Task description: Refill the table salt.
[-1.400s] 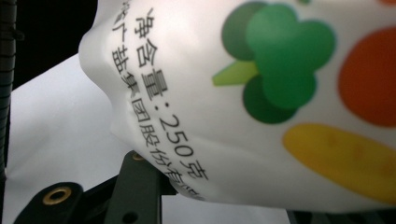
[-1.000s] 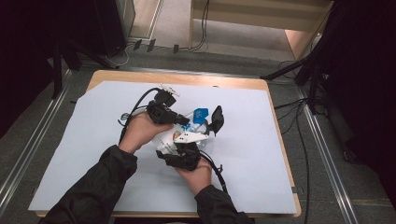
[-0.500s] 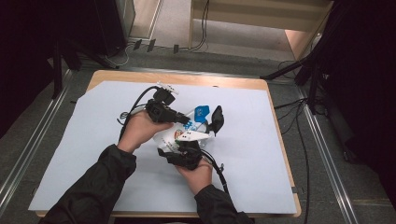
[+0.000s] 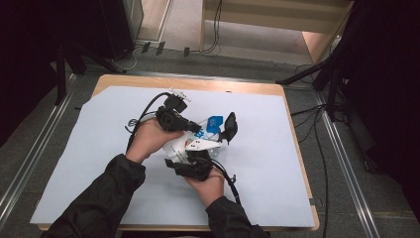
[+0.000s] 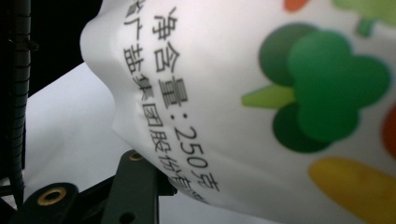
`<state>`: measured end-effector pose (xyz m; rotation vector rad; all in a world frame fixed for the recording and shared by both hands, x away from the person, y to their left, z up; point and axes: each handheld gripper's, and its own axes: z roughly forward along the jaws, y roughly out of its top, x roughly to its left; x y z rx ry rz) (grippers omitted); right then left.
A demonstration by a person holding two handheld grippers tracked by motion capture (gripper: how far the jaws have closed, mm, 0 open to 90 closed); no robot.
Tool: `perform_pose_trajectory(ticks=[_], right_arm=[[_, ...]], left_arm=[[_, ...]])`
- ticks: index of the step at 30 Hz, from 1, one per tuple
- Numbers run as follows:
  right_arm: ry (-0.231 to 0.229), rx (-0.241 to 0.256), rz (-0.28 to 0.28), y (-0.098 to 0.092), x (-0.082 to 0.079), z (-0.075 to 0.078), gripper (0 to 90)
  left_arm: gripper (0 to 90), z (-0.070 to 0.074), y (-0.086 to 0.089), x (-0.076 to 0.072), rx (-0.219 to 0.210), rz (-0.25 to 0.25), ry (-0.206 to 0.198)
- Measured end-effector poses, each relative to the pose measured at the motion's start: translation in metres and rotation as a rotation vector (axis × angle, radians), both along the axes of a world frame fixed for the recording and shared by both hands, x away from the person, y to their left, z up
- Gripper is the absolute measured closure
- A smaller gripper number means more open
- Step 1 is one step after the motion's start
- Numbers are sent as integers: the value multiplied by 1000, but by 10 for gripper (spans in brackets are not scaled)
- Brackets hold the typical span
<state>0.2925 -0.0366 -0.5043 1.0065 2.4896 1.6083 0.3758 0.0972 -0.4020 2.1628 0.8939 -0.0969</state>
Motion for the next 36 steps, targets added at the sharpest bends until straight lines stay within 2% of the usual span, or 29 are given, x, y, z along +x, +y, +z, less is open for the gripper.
perform_pose_trajectory(ticks=[8, 12, 15, 22, 30, 36], right_arm=[[12, 20, -8, 0, 1, -1, 622], [9, 12, -12, 0, 1, -2, 622], [13, 22, -9, 0, 2, -2, 624], [28, 33, -10, -1, 1, 1, 628], [59, 84, -18, -3, 2, 3, 627], [38, 48, -13, -1, 1, 3, 624]], left_arm=[[896, 2, 1, -1, -1, 6, -1], [900, 2, 2, 0, -12, 7, 12], [900, 2, 3, 0, -19, 12, 7], [881, 2, 3, 0, -24, 3, 8], [864, 4, 3, -1, -15, -12, -1], [900, 3, 2, -2, -1, -11, 7]])
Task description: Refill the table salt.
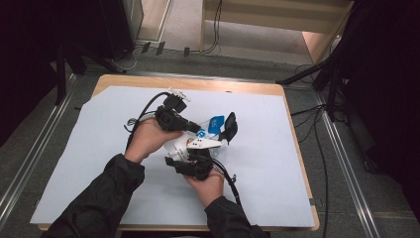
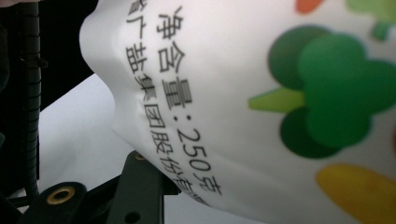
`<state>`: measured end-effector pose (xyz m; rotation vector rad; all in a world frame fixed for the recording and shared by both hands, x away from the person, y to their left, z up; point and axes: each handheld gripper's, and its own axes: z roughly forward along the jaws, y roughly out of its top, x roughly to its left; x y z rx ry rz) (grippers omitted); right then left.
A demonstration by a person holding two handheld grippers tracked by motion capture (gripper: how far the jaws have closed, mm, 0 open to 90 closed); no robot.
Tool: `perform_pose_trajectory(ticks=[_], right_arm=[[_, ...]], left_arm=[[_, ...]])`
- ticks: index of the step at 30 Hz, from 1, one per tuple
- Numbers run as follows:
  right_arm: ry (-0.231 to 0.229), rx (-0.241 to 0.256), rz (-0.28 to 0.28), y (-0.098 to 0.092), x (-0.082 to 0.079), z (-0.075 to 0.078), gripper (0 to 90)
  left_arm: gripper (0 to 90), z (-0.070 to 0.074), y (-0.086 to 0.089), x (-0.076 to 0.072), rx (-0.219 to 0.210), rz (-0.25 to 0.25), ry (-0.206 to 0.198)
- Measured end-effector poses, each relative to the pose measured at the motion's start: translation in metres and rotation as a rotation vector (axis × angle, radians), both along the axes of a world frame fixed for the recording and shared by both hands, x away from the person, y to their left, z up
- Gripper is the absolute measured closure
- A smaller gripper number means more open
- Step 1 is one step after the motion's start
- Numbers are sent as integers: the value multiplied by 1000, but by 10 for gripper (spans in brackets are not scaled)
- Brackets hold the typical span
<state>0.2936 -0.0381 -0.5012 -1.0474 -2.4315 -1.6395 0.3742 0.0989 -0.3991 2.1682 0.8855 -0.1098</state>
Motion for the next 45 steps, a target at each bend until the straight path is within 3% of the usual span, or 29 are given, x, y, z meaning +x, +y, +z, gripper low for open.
perform_pose_trajectory(ticks=[16, 20, 27, 45], right_arm=[[-3, 6, 14, 3, -1, 2, 617], [-22, -22, 24, 5, -1, 3, 607], [-21, -26, 23, 5, 0, 4, 611], [-7, 0, 24, 5, 2, 4, 621]], left_arm=[[900, 2, 5, -3, -4, 18, -3], [900, 1, 5, -1, -2, 20, 3], [900, 2, 5, -1, -4, 30, 4], [900, 2, 5, -1, -4, 5, -11]])
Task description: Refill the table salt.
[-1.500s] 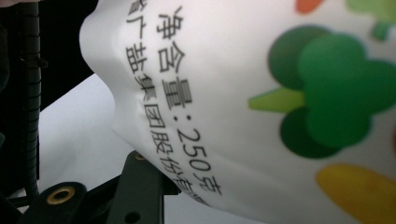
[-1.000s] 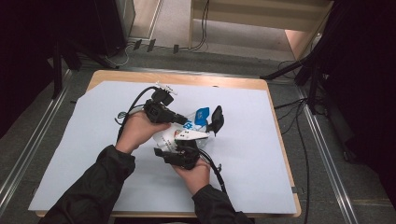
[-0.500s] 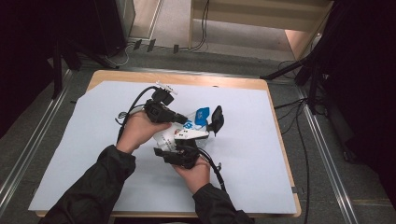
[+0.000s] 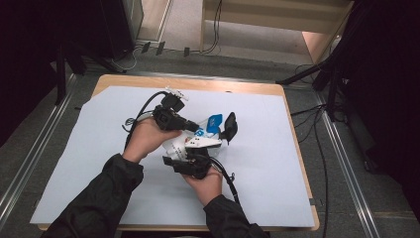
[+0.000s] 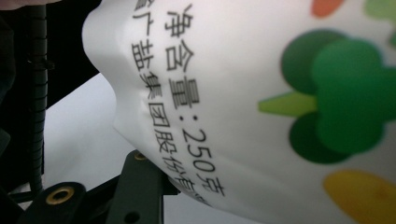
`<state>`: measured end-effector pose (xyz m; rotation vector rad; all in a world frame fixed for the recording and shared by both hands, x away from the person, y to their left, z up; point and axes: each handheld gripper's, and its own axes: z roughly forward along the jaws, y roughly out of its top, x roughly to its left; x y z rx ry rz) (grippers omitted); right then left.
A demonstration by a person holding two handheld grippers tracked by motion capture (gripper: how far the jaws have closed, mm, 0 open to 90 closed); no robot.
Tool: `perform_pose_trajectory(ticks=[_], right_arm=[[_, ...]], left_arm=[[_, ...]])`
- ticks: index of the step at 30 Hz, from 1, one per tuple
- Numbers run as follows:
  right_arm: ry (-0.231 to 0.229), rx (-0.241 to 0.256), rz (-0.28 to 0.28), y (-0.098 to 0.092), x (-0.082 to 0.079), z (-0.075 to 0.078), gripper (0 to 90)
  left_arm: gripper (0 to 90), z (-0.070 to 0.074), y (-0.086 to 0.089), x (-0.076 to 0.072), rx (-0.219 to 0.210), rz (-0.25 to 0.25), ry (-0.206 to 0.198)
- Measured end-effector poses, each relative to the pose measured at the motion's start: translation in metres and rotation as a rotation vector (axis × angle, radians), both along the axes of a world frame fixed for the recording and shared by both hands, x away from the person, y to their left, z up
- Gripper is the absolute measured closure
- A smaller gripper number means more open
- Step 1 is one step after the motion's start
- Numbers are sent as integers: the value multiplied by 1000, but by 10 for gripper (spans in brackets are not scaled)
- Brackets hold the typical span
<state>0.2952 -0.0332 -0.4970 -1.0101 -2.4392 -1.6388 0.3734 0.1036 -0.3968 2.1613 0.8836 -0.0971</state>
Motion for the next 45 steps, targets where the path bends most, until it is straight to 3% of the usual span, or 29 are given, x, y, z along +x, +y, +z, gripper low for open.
perform_pose_trajectory(ticks=[17, 33, 45], right_arm=[[-10, 0, 0, -1, -1, 2, 611], [9, 15, 3, -2, 0, 3, 618], [-5, -3, 10, -2, 0, 6, 612]], left_arm=[[900, 1, 2, 1, -20, 15, 8], [900, 2, 0, 1, -3, 19, 19], [900, 4, -1, 2, 1, 29, 13]])
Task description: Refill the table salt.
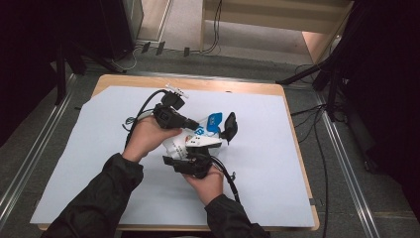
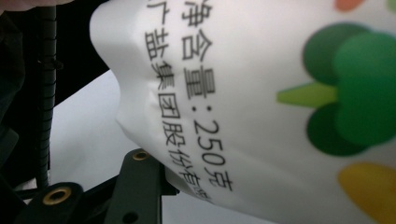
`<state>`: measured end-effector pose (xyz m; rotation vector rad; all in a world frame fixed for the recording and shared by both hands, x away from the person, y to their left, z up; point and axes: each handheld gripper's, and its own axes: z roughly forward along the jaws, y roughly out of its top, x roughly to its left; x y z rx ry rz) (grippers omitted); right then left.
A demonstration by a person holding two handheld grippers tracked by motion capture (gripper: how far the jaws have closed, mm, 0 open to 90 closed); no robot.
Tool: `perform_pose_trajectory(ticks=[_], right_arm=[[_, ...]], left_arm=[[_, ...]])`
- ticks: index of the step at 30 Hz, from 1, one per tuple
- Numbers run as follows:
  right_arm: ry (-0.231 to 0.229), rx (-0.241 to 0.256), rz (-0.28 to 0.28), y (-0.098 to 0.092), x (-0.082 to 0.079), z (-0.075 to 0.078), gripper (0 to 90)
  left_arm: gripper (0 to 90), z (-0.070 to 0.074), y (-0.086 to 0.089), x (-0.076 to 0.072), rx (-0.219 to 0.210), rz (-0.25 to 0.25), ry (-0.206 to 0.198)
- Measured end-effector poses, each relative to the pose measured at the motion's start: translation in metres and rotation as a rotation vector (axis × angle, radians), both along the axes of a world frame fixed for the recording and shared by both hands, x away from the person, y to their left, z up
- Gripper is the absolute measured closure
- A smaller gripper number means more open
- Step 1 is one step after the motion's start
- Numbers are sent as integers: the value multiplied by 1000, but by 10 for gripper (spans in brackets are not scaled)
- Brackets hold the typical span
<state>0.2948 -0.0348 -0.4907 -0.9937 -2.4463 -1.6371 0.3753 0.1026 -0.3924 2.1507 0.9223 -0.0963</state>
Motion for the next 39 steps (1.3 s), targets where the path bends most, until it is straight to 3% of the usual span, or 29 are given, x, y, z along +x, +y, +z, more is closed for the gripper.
perform_pose_trajectory(ticks=[19, 27, 39], right_arm=[[17, 28, -3, 2, 1, -2, 648], [16, 17, 4, 1, 0, -2, 648], [35, 47, 9, 0, 1, -1, 647]], left_arm=[[900, 2, 2, -1, -10, 2, -9], [900, 0, 1, -1, -13, 1, 8], [879, 1, 3, -1, -23, 3, 21]])
